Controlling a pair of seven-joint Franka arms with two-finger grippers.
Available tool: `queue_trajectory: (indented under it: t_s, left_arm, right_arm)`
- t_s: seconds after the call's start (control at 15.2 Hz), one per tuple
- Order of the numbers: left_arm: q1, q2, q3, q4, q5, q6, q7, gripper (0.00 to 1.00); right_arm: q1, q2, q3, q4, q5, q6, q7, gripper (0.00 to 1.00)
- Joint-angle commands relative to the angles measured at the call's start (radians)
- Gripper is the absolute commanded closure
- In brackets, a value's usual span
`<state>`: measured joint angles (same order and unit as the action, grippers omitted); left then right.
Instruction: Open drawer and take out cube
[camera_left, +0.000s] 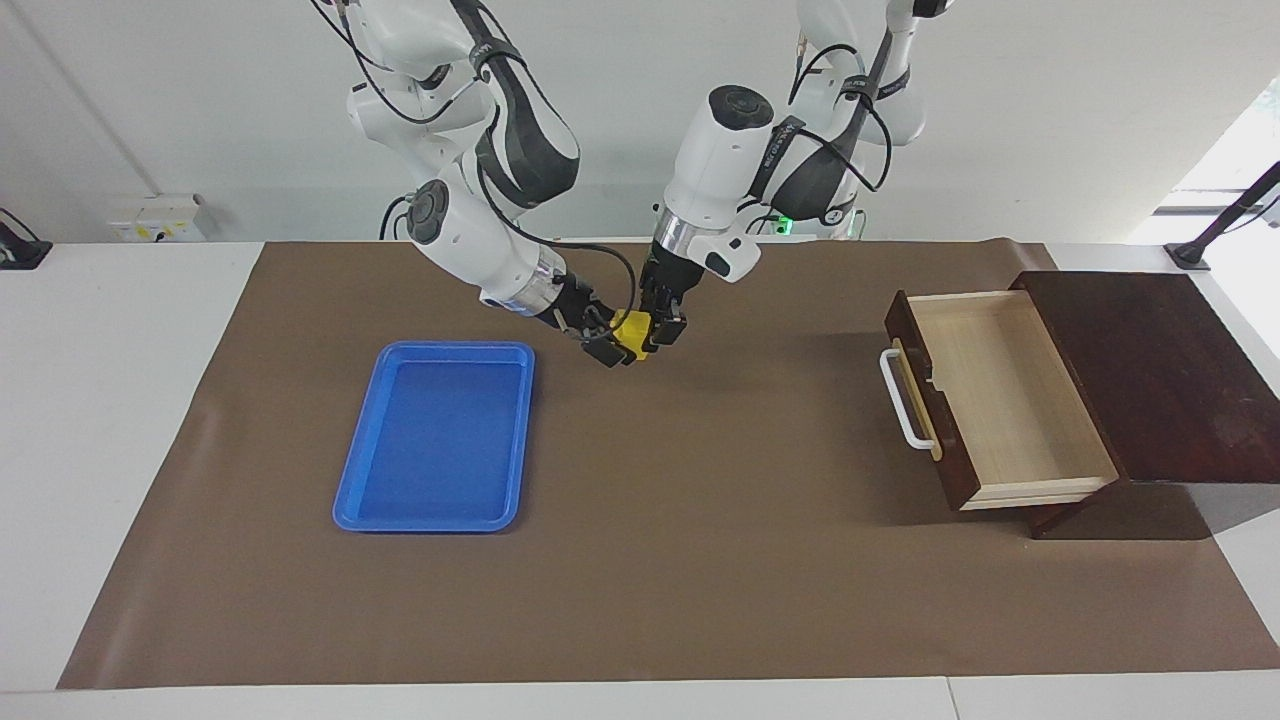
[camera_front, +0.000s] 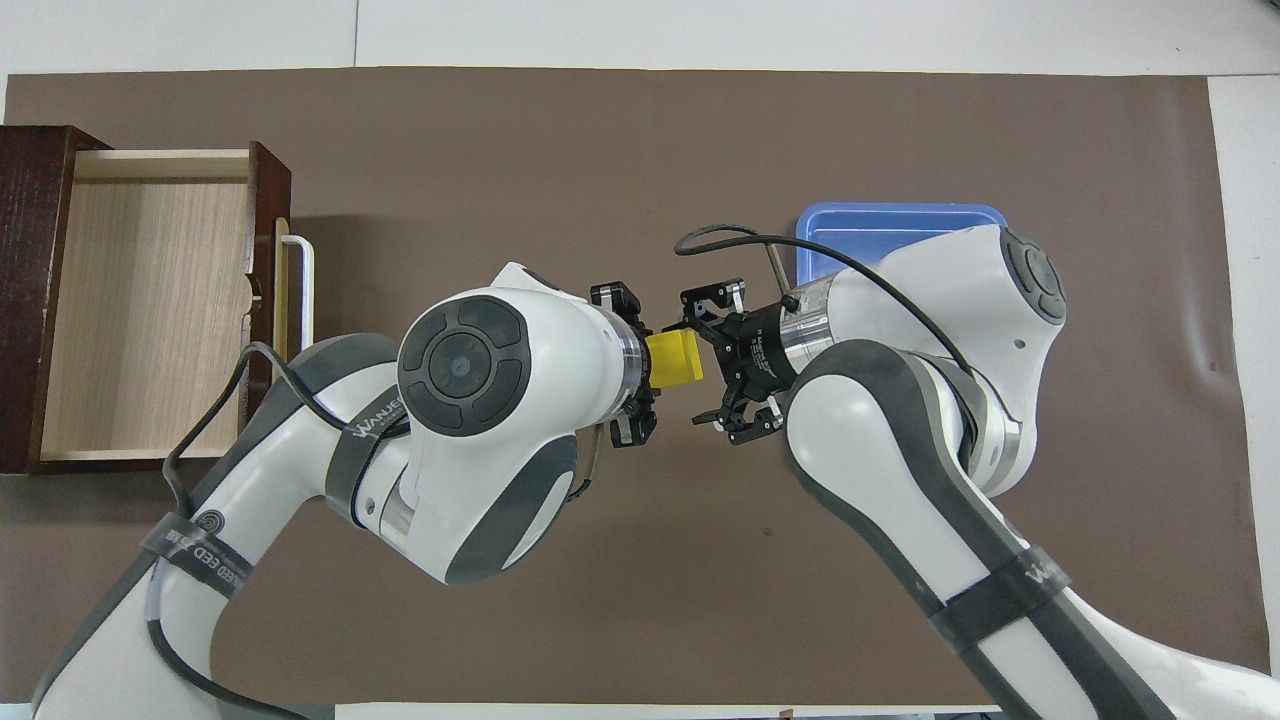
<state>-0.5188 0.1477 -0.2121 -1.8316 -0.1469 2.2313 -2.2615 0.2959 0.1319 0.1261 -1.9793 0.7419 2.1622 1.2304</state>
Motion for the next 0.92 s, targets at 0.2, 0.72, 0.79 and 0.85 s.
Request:
queue_trajectory:
  t_s: [0.2,0.72,0.79,0.85]
  left_arm:
    - [-0.014,-0.019,0.017,-0.023,-0.014,0.019,-0.007,1.0]
    - [0.003,-0.017,0.023,-0.011,-0.01,-0.013,0.003,0.0]
    - [0.02,-0.017,0.03,-0.012,-0.007,-0.021,0.005,0.0]
    - [0.058,-0.017,0.031,-0.011,-0.003,-0.053,0.005,0.0]
  right_arm:
    - [0.005,-0.012,0.0,-0.021,0.021,0.022,0.02,0.78]
    - [-0.026,0.003,-0.002,0.01,0.03,0.036,0.044,1.0]
    - [-0.034,0.006,0.0,0.017,0.031,0.036,0.044,1.0]
    - [-0.037,0.009,0.0,0.028,0.031,0.033,0.044,1.0]
